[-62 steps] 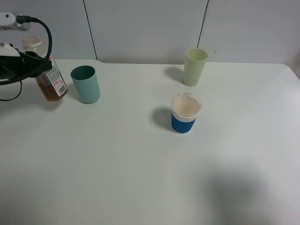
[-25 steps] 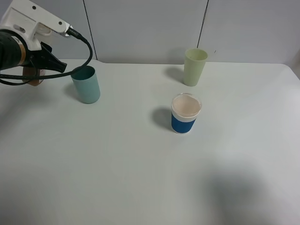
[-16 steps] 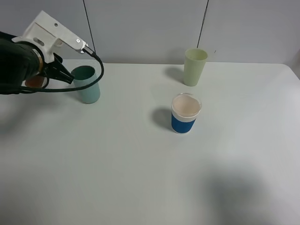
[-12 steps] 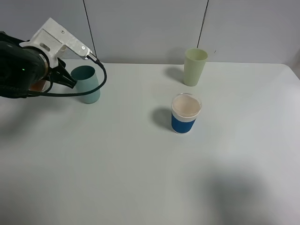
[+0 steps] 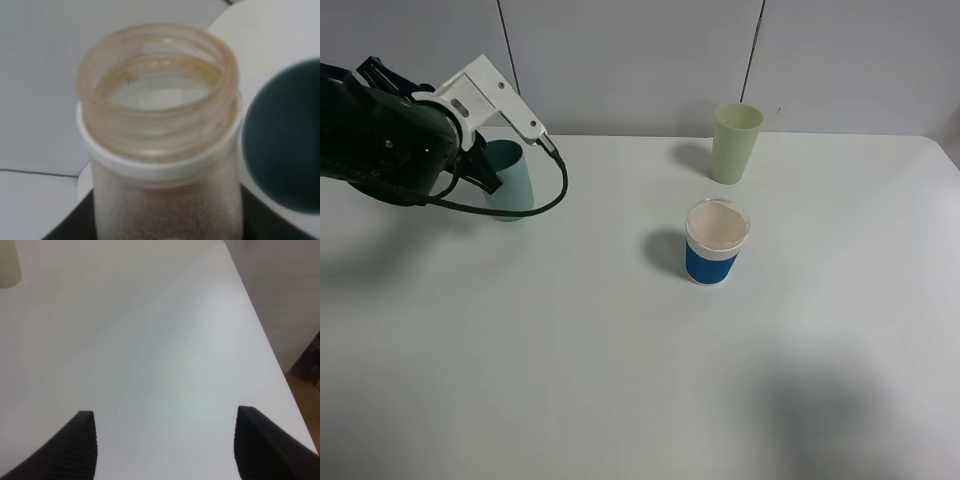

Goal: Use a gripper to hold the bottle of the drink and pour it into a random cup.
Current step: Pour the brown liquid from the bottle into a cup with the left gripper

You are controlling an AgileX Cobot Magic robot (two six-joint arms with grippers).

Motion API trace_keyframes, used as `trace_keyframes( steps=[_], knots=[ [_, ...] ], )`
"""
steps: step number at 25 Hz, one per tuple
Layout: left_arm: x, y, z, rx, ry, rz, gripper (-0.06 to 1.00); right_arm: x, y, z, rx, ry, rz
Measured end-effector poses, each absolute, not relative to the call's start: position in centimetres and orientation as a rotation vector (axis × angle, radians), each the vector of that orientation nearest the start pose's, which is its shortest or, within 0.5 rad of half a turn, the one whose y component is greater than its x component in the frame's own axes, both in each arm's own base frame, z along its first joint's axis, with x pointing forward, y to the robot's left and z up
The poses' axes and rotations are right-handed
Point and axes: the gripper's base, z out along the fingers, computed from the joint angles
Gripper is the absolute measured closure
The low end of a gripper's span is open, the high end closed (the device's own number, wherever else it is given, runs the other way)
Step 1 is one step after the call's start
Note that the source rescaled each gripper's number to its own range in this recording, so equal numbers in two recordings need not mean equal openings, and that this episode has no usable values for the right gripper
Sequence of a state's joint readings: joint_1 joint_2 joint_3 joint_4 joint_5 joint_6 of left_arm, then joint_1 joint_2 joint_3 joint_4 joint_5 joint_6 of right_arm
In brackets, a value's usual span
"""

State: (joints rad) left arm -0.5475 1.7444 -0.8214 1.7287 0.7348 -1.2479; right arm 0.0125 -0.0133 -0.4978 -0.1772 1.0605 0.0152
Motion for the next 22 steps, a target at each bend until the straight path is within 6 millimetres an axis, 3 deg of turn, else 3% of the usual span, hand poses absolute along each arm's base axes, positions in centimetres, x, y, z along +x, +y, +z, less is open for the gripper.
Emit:
trace_keyframes(
  steps=[22],
  knots=[
    [31.28, -11.11, 17.97, 0.902, 1.977, 1.020, 0.94, -0.72, -1.41, 27.76, 0.012, 2.026, -0.194]
  ],
)
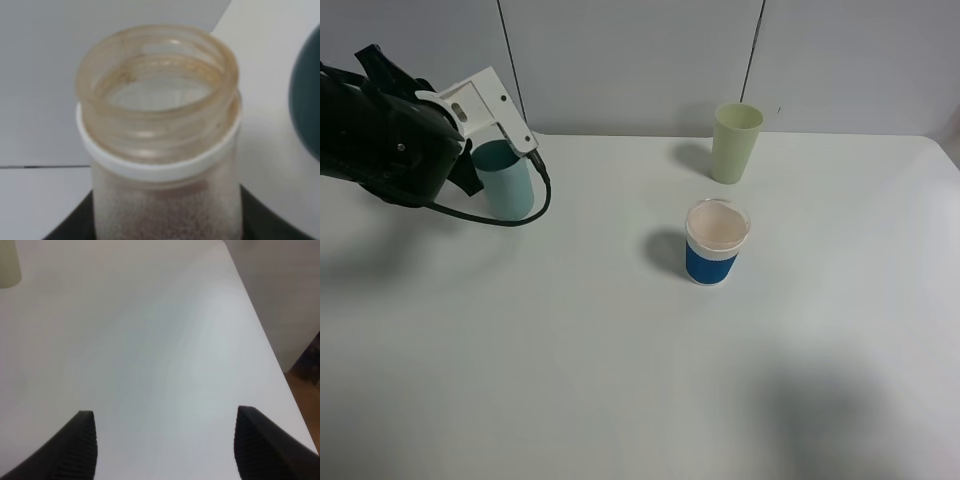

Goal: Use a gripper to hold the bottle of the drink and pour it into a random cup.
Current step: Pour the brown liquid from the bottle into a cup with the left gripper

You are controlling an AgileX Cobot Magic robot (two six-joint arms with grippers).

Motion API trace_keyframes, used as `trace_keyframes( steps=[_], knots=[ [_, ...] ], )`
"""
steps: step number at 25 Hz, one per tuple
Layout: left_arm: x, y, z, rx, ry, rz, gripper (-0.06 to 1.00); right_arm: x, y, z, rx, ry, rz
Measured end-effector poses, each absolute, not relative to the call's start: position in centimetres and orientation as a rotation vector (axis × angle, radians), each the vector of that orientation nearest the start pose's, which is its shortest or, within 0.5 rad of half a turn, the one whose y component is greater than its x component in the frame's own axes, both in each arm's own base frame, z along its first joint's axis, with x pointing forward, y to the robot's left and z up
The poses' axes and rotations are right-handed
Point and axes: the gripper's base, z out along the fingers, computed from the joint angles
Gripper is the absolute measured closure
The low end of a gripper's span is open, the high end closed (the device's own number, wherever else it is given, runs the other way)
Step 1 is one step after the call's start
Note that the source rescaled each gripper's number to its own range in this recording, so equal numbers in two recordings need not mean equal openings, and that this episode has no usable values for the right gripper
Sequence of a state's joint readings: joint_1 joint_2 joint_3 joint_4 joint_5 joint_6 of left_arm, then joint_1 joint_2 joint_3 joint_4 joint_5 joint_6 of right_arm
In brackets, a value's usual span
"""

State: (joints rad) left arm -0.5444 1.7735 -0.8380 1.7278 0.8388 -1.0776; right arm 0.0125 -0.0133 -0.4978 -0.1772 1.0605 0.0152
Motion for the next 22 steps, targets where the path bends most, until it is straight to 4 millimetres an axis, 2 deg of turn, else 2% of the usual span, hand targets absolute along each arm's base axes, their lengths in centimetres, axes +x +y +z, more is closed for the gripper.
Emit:
trace_keyframes(
  steps=[14, 22],
  knots=[
    [31.7, -11.0, 16.8, 1.034, 1.967, 1.113, 0.94, -0.7, -1.4, 27.8, 0.012, 2.026, -0.194],
    [31.7, -10.7, 17.0, 1.049, 1.948, 1.179, 0.94, -0.7, -1.4, 27.8, 0.012, 2.026, -0.194]
  ],
)
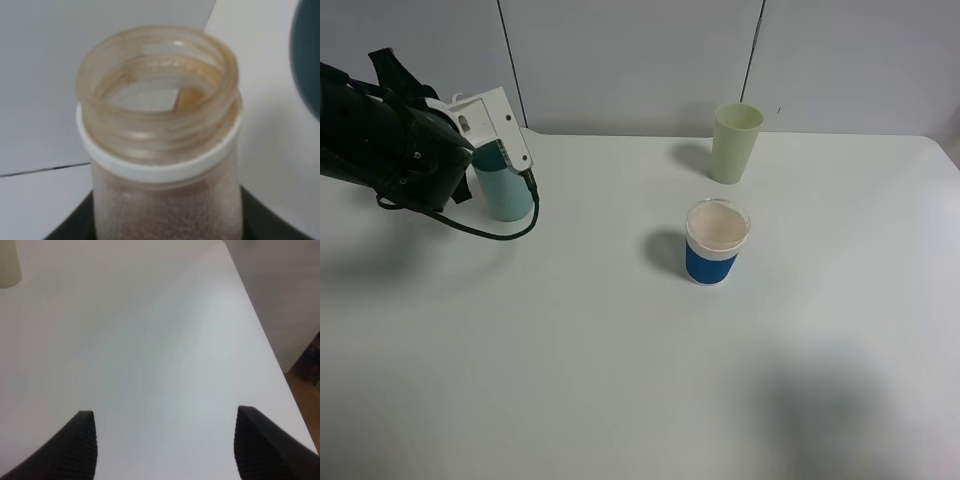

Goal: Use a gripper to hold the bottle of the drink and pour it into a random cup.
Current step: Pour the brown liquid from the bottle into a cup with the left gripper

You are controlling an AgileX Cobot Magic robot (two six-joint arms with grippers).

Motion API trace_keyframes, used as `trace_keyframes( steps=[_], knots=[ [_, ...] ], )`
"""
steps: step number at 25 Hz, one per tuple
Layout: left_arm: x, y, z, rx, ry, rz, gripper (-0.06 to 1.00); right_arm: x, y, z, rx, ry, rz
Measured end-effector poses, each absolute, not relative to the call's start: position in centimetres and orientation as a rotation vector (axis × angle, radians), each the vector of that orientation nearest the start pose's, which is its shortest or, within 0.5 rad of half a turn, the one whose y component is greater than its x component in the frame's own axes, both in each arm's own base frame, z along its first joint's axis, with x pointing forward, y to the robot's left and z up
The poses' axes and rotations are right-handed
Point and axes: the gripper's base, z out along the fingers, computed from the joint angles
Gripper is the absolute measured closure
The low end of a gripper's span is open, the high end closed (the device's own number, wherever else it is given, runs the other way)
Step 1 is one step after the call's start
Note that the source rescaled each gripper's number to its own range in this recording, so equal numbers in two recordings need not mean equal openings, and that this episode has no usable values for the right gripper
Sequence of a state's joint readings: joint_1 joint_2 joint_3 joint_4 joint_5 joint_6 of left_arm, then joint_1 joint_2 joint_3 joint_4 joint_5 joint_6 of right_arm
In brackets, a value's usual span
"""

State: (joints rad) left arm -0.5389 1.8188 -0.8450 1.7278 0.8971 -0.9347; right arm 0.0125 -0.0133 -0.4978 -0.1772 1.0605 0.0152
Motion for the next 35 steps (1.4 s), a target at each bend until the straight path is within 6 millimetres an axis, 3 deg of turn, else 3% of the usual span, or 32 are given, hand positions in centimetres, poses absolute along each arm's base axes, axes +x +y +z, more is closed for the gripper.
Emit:
trace_keyframes(
  steps=[35],
  knots=[
    [32.4, -10.8, 18.3, 1.195, 1.851, 1.355, 0.94, -0.7, -1.4, 27.8, 0.012, 2.026, -0.194]
  ],
)
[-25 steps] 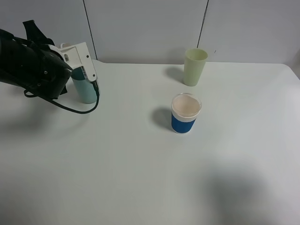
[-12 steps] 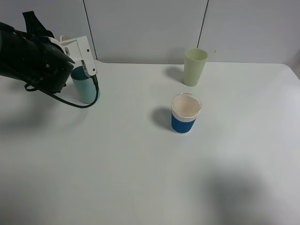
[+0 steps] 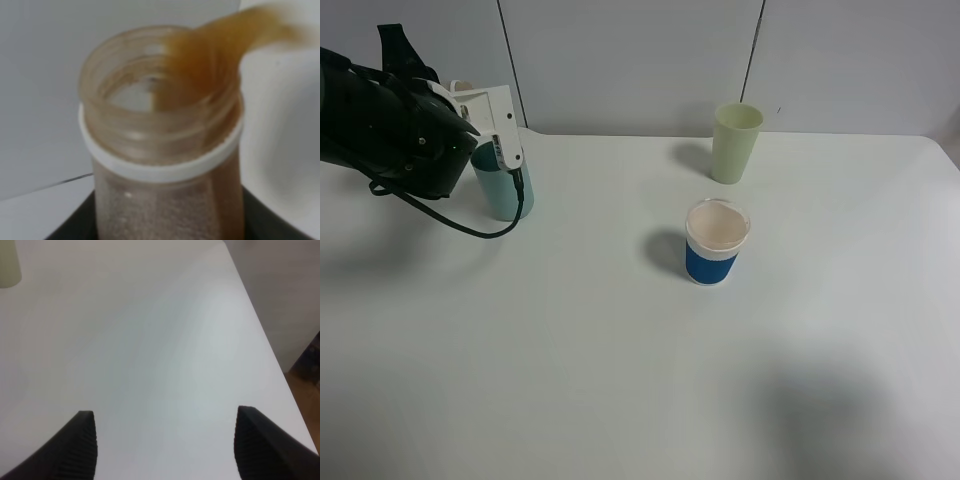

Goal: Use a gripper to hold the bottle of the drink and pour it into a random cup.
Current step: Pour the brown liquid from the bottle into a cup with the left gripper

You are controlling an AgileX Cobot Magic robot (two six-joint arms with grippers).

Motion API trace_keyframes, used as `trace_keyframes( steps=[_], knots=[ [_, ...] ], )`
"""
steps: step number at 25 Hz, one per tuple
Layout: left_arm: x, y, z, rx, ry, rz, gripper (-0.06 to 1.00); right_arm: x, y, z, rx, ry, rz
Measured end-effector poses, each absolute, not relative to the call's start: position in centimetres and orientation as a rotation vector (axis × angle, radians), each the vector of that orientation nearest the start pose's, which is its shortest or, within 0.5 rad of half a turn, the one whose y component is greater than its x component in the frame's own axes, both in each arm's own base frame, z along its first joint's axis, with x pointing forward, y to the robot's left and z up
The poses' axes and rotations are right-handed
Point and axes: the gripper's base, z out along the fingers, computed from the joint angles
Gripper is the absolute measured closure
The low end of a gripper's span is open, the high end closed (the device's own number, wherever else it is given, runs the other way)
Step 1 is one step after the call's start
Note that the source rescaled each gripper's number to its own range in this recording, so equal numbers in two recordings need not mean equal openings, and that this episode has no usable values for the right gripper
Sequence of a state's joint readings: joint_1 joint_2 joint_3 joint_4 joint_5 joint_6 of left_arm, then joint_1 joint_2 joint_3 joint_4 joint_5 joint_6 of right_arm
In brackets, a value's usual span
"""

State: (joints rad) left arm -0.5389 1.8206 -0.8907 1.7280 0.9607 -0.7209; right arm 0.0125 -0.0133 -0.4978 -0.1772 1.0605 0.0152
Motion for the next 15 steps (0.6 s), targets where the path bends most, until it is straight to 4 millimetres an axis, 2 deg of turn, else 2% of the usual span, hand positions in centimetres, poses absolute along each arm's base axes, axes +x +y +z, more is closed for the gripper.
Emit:
trace_keyframes(
  steps=[15],
  knots=[
    [32.44, -10.81, 18.35, 1.231, 1.839, 1.373, 0.94, -0.72, -1.41, 27.76, 0.012, 2.026, -0.194]
  ],
)
